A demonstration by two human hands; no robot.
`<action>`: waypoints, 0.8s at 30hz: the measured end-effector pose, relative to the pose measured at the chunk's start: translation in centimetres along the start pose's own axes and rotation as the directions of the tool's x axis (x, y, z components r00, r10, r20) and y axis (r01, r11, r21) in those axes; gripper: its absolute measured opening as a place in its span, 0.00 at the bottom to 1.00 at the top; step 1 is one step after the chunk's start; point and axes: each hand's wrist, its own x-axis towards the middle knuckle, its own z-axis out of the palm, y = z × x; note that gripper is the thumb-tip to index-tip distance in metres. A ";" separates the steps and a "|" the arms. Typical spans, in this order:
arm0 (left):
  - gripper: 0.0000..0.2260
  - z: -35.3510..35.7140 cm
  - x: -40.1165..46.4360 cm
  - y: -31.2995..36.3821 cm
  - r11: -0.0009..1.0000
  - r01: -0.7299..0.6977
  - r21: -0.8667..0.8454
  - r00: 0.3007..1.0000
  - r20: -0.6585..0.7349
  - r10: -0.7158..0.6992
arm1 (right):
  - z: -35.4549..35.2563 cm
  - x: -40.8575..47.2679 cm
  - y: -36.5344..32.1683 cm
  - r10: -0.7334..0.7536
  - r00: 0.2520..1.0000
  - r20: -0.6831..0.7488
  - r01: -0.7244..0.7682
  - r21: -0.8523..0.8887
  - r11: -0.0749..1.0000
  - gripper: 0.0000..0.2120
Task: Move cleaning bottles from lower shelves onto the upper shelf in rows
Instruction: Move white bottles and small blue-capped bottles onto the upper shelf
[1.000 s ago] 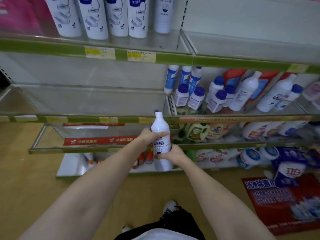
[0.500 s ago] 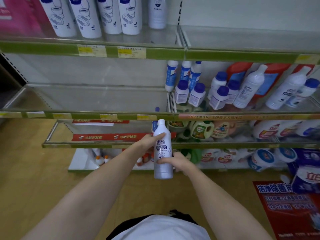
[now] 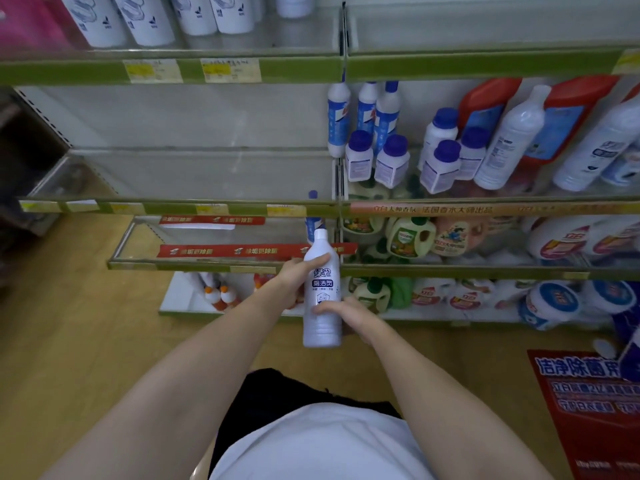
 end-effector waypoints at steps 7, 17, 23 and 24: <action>0.31 1.4 -0.4 -0.4 0.997 0.015 -0.078 0.996 -0.090 -0.022 | 1.1 1.0 2.8 -0.015 0.997 -0.075 0.024 0.115 0.993 0.33; 0.53 1.5 3.3 -3.7 0.986 0.131 -0.101 0.981 -0.132 -0.143 | 1.3 0.5 4.9 -0.003 0.991 -0.130 0.030 0.212 0.977 0.25; 0.36 3.5 -0.3 -1.0 0.996 0.083 0.017 0.979 -0.186 -0.078 | 0.8 1.0 4.5 -0.009 0.994 -0.111 0.029 0.179 0.984 0.36; 0.33 3.6 -0.4 -0.8 0.996 0.080 0.044 0.976 -0.209 -0.069 | 0.8 1.0 4.3 -0.019 0.994 -0.106 0.036 0.158 0.987 0.37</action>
